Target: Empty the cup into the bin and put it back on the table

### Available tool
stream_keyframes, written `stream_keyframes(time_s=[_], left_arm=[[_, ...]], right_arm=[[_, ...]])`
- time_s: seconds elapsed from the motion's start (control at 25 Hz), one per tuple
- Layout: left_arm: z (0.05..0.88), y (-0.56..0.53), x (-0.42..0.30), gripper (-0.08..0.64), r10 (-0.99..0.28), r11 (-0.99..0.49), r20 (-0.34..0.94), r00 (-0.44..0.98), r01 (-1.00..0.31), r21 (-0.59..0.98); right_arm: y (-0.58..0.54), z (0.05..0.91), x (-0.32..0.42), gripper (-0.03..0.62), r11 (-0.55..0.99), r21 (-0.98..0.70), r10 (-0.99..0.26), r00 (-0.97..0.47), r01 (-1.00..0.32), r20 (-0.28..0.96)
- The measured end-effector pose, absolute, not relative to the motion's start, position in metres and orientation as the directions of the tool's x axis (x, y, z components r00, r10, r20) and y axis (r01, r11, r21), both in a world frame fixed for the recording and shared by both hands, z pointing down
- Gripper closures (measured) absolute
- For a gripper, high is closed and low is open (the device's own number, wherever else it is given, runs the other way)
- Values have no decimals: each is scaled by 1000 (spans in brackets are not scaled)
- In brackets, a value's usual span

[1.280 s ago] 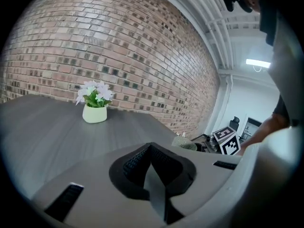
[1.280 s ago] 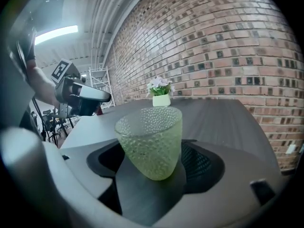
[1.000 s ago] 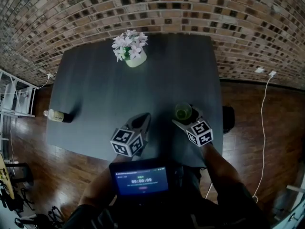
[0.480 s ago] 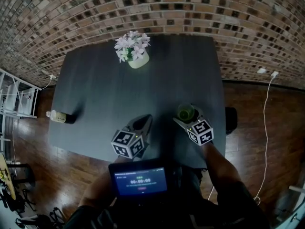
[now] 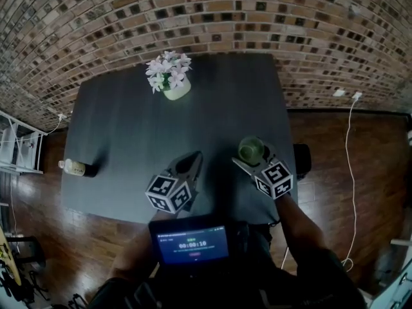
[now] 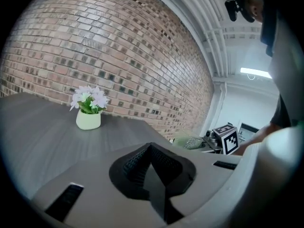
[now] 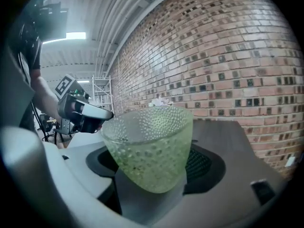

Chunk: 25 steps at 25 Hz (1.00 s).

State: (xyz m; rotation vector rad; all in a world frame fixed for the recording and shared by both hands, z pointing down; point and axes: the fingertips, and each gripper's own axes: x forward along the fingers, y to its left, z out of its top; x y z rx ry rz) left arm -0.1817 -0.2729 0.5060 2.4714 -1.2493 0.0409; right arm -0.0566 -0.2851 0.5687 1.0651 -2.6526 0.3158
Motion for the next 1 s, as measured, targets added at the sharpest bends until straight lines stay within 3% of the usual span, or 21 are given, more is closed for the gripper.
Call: stream_keyframes(time_s=[0.2, 0.56, 0.88, 1.0], left_arm=[[476, -277, -171, 568, -775, -577, 135, 618, -778, 249], [429, -265, -119, 568, -737, -630, 40, 675, -707, 321], [387, -253, -80, 568, -679, -714, -42, 733, -647, 267], [389, -260, -77, 568, -698, -692, -17, 715, -669, 272]], right_arm=[[-274, 520, -40, 200, 695, -90, -670, -688, -714, 280], [-246, 461, 3, 199, 660, -58, -705, -644, -749, 296], [-235, 423, 64, 200, 553, -51, -783, -540, -832, 308], [-234, 419, 97, 199, 480, -30, -817, -459, -877, 349]])
